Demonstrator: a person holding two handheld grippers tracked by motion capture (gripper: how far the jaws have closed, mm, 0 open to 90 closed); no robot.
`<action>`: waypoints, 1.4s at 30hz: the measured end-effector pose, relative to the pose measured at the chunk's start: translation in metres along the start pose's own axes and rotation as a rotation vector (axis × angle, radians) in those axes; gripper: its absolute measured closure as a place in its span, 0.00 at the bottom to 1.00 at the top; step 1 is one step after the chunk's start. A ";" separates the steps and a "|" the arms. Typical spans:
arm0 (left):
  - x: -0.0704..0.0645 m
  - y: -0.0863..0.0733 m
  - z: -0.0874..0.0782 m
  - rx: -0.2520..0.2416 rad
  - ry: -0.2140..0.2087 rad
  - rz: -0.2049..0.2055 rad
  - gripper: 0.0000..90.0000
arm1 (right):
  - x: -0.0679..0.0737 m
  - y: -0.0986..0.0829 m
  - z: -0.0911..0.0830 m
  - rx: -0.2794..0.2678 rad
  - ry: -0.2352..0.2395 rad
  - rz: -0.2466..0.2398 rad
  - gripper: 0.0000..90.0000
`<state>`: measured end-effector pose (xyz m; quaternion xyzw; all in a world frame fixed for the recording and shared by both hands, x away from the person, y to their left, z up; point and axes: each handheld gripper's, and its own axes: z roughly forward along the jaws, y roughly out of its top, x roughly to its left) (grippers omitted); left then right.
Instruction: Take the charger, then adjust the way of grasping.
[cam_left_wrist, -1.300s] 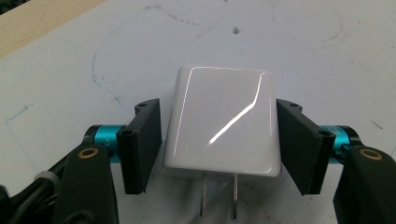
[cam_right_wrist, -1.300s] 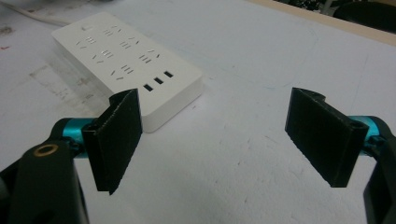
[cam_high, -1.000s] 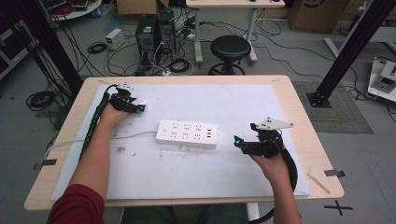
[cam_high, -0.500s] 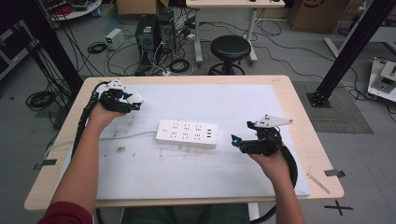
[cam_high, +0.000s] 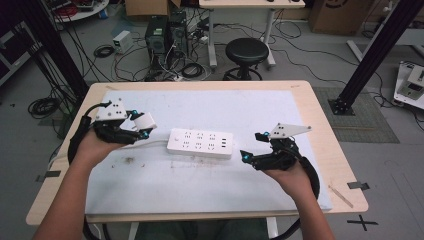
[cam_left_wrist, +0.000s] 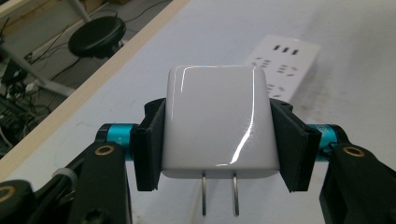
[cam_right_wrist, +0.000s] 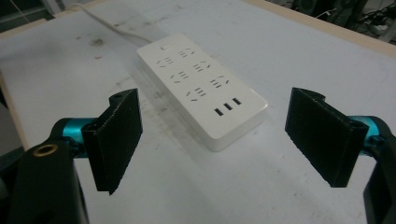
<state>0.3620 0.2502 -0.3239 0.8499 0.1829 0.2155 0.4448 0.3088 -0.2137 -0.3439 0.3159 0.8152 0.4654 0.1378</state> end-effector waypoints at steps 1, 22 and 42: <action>-0.008 0.001 -0.002 -0.014 -0.009 0.006 0.47 | 0.000 0.000 0.000 0.000 0.000 0.000 0.21; -0.075 0.006 0.018 -0.062 -0.128 0.130 0.47 | 0.020 -0.001 0.011 0.006 0.088 0.031 0.21; -0.112 -0.003 0.049 -0.157 -0.170 0.267 0.47 | 0.036 -0.008 0.052 -0.009 0.252 0.185 0.21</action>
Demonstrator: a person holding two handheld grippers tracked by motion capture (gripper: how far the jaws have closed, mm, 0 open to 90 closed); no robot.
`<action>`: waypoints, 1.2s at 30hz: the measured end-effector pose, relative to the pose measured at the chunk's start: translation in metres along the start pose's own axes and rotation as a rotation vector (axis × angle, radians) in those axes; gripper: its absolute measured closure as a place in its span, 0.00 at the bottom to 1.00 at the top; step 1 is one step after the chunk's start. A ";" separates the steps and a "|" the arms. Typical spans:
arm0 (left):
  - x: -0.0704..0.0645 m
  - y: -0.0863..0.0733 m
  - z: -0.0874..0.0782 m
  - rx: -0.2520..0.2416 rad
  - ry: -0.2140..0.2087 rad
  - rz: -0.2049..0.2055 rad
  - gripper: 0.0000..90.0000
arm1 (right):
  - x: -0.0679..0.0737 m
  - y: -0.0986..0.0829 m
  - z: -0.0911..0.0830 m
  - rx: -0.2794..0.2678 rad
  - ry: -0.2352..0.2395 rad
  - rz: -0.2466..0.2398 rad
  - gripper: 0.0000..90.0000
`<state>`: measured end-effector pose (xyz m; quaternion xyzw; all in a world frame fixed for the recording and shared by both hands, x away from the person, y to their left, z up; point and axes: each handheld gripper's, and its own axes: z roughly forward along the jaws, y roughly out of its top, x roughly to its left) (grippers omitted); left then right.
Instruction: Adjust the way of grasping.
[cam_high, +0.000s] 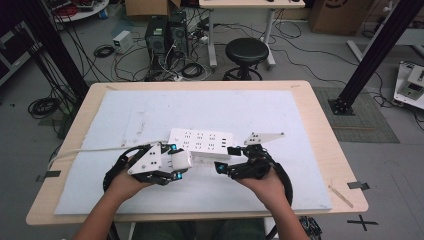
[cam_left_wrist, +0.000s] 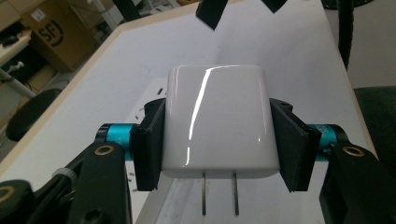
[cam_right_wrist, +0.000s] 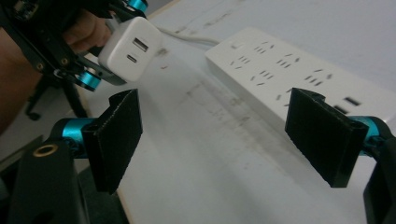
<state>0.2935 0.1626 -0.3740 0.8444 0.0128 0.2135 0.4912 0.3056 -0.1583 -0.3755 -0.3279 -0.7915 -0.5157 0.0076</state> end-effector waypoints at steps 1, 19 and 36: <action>-0.002 0.001 0.002 -0.008 -0.002 0.012 0.47 | 0.000 0.000 0.000 0.000 0.000 0.000 0.21; -0.035 0.011 0.024 -0.012 0.083 0.208 0.47 | 0.001 -0.011 0.038 -0.026 0.283 0.202 0.21; -0.045 0.020 0.033 -0.017 0.085 0.265 0.47 | 0.002 -0.017 0.053 -0.019 0.407 0.246 0.54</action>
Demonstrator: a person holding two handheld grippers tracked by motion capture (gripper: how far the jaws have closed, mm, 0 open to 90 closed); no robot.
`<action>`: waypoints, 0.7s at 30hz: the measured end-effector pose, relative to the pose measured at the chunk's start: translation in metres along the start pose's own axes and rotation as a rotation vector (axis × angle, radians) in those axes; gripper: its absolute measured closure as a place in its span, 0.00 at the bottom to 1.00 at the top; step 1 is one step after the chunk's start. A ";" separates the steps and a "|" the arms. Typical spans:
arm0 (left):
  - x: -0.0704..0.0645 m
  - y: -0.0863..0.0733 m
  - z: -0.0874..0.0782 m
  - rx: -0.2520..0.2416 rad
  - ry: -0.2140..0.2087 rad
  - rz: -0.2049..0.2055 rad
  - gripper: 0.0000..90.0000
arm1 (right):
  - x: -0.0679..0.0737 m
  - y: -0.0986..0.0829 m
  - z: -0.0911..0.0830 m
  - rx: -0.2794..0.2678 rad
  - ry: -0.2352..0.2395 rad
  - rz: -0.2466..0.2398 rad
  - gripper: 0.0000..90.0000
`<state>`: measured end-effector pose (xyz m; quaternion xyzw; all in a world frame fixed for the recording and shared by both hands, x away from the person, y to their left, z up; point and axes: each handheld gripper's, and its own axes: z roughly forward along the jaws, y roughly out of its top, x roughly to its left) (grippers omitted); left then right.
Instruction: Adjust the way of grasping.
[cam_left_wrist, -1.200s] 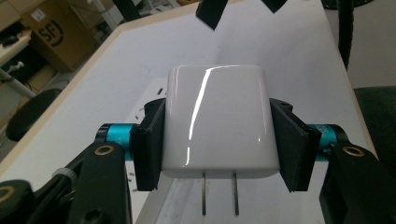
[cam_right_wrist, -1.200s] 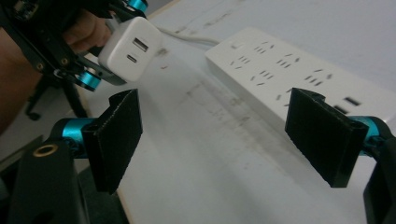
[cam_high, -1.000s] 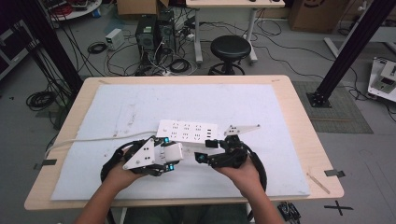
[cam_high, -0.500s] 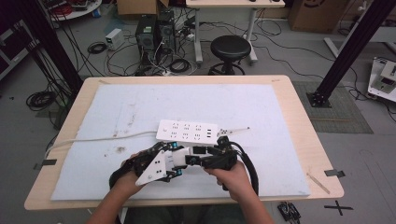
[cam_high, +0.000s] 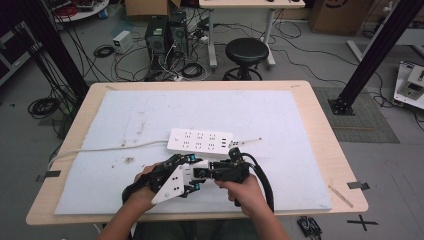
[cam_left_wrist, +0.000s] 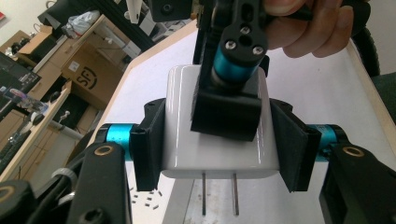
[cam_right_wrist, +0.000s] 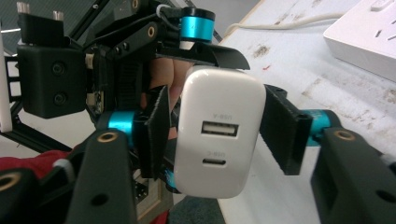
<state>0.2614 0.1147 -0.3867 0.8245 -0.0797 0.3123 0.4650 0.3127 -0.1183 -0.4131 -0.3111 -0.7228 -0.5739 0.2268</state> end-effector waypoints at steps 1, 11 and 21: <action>0.000 0.000 0.000 0.001 0.006 0.004 0.47 | 0.000 0.000 0.000 0.001 0.009 0.000 0.58; 0.002 -0.002 0.000 0.014 0.002 -0.006 0.46 | -0.003 0.001 0.002 0.018 0.035 0.030 0.70; 0.010 -0.002 -0.011 -0.007 0.048 -0.089 0.27 | -0.002 0.005 -0.013 -0.020 -0.039 0.016 0.70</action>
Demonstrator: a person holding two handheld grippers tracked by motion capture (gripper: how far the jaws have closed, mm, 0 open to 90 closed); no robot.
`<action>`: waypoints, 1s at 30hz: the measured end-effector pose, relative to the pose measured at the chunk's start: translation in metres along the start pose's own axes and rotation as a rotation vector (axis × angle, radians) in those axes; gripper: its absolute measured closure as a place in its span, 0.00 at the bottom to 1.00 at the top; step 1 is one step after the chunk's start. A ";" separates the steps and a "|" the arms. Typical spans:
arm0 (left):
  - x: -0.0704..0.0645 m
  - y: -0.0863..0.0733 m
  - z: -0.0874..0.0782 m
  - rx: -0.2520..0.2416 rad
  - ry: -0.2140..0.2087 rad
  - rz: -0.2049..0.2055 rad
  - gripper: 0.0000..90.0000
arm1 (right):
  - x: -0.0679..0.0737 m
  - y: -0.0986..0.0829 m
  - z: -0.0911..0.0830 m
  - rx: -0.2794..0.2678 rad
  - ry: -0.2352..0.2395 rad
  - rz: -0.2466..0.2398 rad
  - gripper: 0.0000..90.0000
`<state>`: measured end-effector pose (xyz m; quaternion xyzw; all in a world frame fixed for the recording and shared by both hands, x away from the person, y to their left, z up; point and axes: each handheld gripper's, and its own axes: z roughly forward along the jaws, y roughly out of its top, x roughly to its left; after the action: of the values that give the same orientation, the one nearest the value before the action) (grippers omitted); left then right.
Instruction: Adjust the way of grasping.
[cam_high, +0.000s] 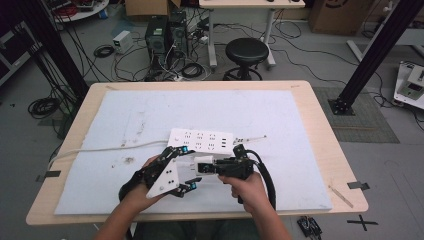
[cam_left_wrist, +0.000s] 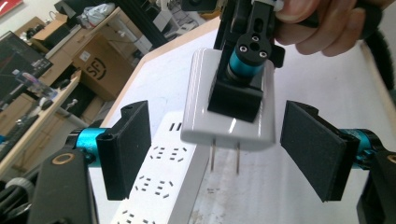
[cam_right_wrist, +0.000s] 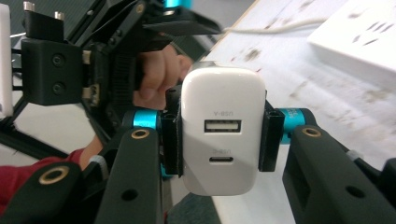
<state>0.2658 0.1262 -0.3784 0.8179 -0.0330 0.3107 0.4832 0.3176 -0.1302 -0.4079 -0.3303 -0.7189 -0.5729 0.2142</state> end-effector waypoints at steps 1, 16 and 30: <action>0.001 0.000 -0.002 0.000 0.001 -0.012 0.27 | 0.000 0.000 0.000 0.000 0.000 0.000 0.70; 0.043 -0.013 -0.036 0.084 0.008 -0.248 0.24 | 0.014 0.011 -0.032 -0.122 -0.123 -0.160 0.70; 0.071 -0.038 -0.064 0.158 0.095 -0.323 0.24 | 0.006 0.017 -0.044 -0.143 -0.156 -0.159 0.70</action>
<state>0.3063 0.2164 -0.3475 0.8322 0.1459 0.2693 0.4622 0.3226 -0.1691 -0.3812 -0.3305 -0.7146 -0.6103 0.0874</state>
